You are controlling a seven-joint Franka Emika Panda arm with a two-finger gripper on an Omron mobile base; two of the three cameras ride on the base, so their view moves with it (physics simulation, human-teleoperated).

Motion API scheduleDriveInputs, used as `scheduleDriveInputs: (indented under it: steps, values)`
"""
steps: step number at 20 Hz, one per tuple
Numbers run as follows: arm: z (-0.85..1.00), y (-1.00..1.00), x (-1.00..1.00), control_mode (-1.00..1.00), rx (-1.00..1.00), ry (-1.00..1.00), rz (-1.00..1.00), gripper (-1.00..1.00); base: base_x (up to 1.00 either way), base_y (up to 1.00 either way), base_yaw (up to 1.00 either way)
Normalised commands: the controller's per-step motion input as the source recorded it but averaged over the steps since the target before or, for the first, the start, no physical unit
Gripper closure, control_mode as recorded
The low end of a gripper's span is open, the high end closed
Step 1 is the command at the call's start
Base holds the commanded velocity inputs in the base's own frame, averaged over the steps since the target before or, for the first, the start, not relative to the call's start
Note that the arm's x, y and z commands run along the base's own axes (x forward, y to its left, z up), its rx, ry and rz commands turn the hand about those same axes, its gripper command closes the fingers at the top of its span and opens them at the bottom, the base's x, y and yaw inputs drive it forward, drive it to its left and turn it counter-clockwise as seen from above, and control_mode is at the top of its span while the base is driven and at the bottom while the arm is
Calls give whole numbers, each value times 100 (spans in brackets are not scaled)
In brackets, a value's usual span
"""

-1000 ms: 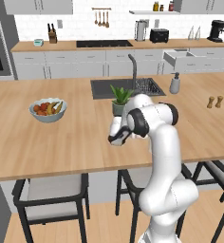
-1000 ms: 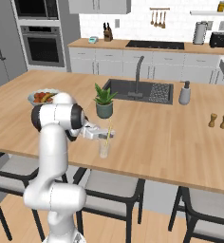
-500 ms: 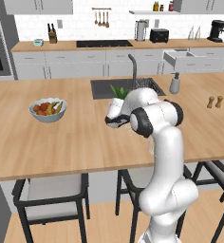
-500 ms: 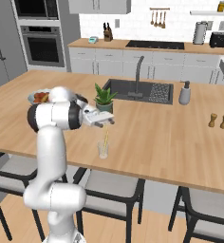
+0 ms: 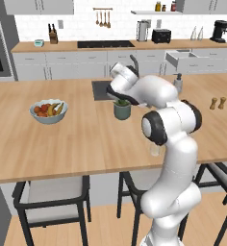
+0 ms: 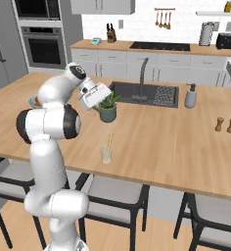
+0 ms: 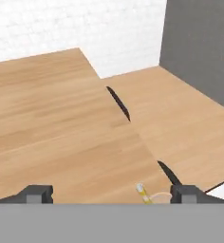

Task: Take a straw from the drawer in front and place it inside the glass cup on the dining counter.

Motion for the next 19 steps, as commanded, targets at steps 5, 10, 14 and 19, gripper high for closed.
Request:
scheduleDriveInputs:
  steps: [5,10,14,19]
  values:
    - [0,42,-2,-100,23,-100,0,-100,0,0,0]
    - [0,29,-19,-100,24,-100,0,-100,0,0,0]
    - [-6,10,-70,-100,19,-100,0,-100,0,0,0]
    - [-61,11,-100,-100,25,-97,0,-100,0,0,0]
